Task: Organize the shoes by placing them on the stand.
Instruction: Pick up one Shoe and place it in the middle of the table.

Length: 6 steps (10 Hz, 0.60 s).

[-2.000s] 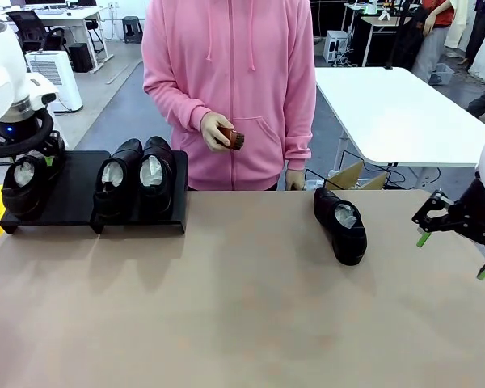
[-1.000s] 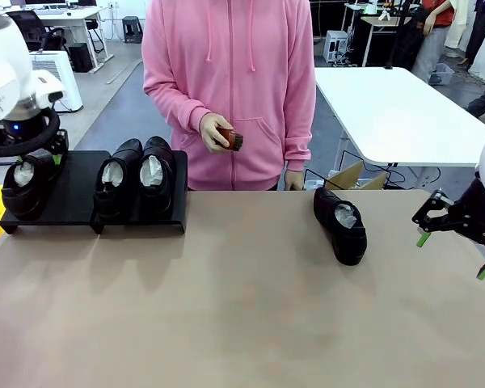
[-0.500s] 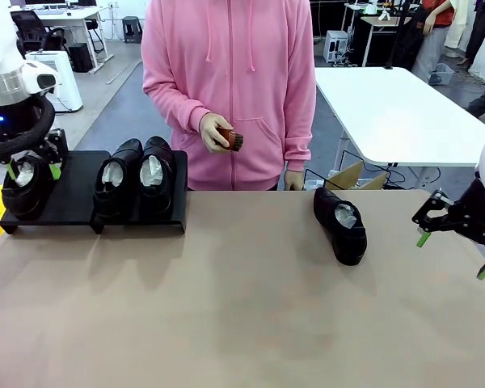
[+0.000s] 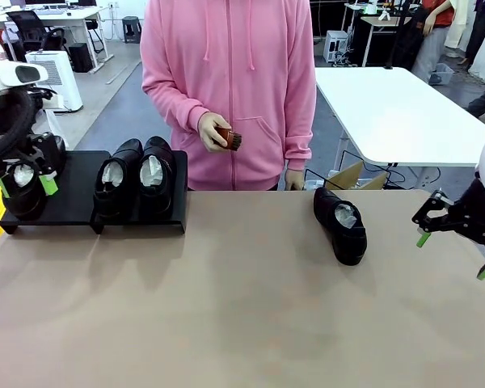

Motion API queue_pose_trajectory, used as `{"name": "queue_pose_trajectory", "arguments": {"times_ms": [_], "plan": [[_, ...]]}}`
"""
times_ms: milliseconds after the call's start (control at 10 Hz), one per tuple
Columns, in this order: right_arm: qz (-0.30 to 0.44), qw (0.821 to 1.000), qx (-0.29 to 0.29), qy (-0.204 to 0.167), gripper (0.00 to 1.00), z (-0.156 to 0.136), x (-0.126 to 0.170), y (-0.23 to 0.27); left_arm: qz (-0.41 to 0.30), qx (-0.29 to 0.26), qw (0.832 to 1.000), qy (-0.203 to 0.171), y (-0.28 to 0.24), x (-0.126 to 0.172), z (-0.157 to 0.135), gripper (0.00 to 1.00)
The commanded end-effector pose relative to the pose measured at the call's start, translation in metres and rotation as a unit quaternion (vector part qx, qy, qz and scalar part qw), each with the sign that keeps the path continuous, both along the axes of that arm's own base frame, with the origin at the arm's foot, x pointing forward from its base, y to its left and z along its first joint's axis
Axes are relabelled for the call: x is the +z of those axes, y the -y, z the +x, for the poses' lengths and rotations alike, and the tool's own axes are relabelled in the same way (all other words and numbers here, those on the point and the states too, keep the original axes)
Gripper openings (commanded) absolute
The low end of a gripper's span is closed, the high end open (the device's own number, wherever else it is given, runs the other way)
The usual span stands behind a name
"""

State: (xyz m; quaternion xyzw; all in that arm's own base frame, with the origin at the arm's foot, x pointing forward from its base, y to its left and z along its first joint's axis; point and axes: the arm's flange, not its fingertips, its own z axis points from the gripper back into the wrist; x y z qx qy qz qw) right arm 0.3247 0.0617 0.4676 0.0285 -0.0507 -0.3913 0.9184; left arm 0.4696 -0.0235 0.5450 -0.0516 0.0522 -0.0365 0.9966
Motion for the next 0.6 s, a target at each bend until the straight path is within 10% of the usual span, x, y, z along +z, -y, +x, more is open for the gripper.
{"name": "queue_pose_trajectory", "arguments": {"times_ms": [0,500], "plan": [[0.007,0.998,0.051,0.027,1.00,0.004,0.005,-0.005,0.013,-0.013,1.000,0.000,0.010,-0.001,-0.003,0.76],[-0.013,0.964,0.249,0.092,1.00,0.099,0.018,-0.067,0.013,-0.013,1.000,0.000,0.010,-0.001,-0.003,0.76]]}}
